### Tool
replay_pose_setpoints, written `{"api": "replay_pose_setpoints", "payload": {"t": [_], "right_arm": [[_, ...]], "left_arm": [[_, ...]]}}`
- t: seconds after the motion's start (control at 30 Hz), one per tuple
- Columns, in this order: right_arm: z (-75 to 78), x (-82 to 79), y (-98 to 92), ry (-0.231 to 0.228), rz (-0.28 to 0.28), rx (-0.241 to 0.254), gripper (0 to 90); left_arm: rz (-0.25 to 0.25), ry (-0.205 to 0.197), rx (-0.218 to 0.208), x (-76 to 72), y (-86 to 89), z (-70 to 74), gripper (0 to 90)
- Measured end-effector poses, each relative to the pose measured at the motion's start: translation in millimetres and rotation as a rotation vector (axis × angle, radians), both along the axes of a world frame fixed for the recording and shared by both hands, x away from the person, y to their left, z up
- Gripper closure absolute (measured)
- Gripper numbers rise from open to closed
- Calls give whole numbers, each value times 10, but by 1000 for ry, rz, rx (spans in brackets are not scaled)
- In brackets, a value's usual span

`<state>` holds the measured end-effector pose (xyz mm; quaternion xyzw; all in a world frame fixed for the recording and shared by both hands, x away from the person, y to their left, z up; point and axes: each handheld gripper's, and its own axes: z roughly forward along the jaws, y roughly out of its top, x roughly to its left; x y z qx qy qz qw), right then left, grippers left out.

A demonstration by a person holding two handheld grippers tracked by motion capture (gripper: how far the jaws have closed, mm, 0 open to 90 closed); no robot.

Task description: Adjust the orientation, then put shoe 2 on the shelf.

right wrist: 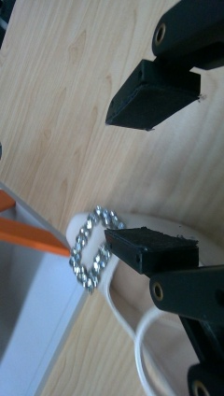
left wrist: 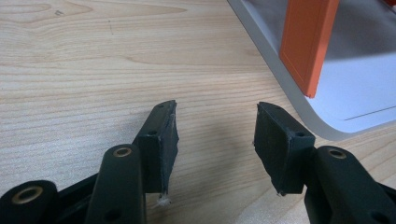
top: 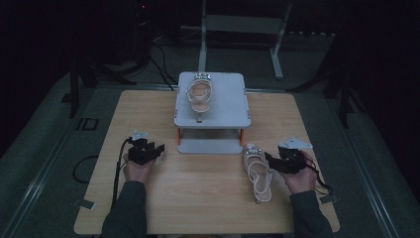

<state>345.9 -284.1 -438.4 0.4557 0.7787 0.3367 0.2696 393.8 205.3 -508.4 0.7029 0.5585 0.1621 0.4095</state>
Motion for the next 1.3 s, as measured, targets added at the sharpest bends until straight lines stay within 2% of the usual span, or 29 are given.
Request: {"api": "replay_pose_setpoints", "payload": {"t": [0.03,0.07,0.13,0.37,0.47,0.5,0.6,0.73,0.87,1.03,1.13,1.17,1.2,1.23,1.27,1.3], "right_arm": [[0,0,0,0,0,0,415],[22,-62,15,20,6,17,445],[23,-92,27,24,8,18,447],[48,-343,92,28,30,30,470],[68,-401,104,31,29,34,450],[80,-433,111,29,17,23,452],[125,-514,121,37,2,31,480],[125,-526,131,45,-2,30,480],[48,-492,203,80,8,7,479],[32,-419,251,101,5,20,479],[-9,-335,314,134,-10,-22,507],[-9,-335,314,134,-10,-22,507],[-55,-299,329,160,-30,-53,530],[-55,-299,329,160,-30,-53,530],[-96,-279,313,192,-41,-45,553],[-103,-278,306,199,-44,-42,564]], "left_arm": [[0,0,0,0,0,0,494],[-1,0,1,0,0,0,494],[-1,0,1,0,0,0,493],[0,1,-6,-2,3,-1,493],[-1,1,-5,-3,3,-1,493],[-1,1,-5,-4,4,-1,493],[-1,2,-6,-6,5,-1,492],[-1,2,-6,-7,5,-1,492],[0,2,-6,-8,5,-1,492],[0,2,-7,-8,6,-1,492],[0,2,-7,-8,6,-1,492],[0,2,-7,-8,6,-1,492],[0,2,-8,-8,6,-1,492],[-1,3,-8,-8,8,0,492],[-1,4,-8,-8,8,0,492],[-1,4,-9,-8,8,0,492]]}}
